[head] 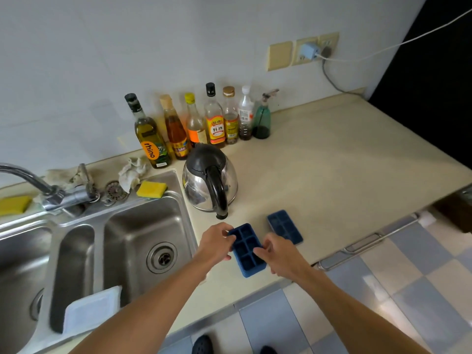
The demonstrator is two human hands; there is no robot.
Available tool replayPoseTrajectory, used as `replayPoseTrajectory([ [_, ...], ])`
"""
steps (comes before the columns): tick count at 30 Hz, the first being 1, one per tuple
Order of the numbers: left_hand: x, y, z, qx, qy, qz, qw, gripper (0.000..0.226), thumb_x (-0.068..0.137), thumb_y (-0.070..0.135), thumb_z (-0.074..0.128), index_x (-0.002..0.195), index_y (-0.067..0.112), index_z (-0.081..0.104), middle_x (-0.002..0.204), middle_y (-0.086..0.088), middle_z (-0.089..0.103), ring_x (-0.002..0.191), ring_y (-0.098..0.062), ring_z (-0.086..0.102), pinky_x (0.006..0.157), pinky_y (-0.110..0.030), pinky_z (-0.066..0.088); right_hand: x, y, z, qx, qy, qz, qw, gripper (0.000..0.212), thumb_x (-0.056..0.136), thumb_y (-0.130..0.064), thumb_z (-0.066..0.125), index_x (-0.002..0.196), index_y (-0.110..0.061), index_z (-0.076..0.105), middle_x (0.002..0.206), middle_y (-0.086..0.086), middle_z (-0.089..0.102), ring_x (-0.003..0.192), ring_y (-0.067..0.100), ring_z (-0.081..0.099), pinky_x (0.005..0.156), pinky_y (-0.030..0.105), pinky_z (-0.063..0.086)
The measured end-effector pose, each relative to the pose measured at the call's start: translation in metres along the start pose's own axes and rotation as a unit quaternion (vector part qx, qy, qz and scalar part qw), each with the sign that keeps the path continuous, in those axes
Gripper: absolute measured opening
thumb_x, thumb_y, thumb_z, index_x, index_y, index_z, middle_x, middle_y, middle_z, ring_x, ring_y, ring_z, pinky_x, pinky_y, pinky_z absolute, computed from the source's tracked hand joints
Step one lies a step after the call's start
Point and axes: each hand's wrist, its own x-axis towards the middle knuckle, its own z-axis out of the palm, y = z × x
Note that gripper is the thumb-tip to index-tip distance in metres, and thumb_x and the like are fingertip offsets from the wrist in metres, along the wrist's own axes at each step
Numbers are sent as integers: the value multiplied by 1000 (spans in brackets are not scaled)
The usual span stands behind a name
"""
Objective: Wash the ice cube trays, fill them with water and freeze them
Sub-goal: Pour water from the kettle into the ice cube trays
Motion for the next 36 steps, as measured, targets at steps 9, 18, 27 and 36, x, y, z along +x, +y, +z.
replayPoseTrajectory([
  [9, 5, 3, 0, 32, -5, 11, 999, 21, 95, 4, 58, 109, 16, 67, 86, -6, 67, 65, -17, 68, 52, -26, 58, -7, -3, 3, 33, 29, 51, 998, 10, 101, -16, 59, 99, -6, 57, 79, 9, 67, 56, 17, 63, 50, 24, 50],
  [18, -8, 8, -3, -57, 0, -24, 998, 14, 96, 6, 59, 98, 17, 66, 83, -6, 71, 60, -13, 71, 59, -29, 61, -13, -2, -2, 79, 55, 36, 995, 10, 99, -18, 63, 96, -10, 59, 71, 7, 69, 53, 12, 62, 50, 21, 50],
  [27, -30, 15, -22, -115, -2, -41, 993, 16, 100, 26, 58, 103, 12, 65, 97, -6, 73, 71, -22, 76, 61, -34, 63, -18, -19, -14, 128, 130, -33, 983, 10, 96, -21, 65, 89, -17, 59, 84, 2, 67, 60, 11, 60, 59, 29, 48],
  [36, -66, -41, -86, -73, 11, -82, 994, 15, 103, 30, 57, 100, 16, 64, 83, -13, 74, 61, -23, 74, 55, -33, 61, -16, -92, 36, 97, 91, -118, 984, 6, 91, -27, 65, 92, -23, 61, 82, -4, 67, 72, 13, 63, 60, 29, 51],
])
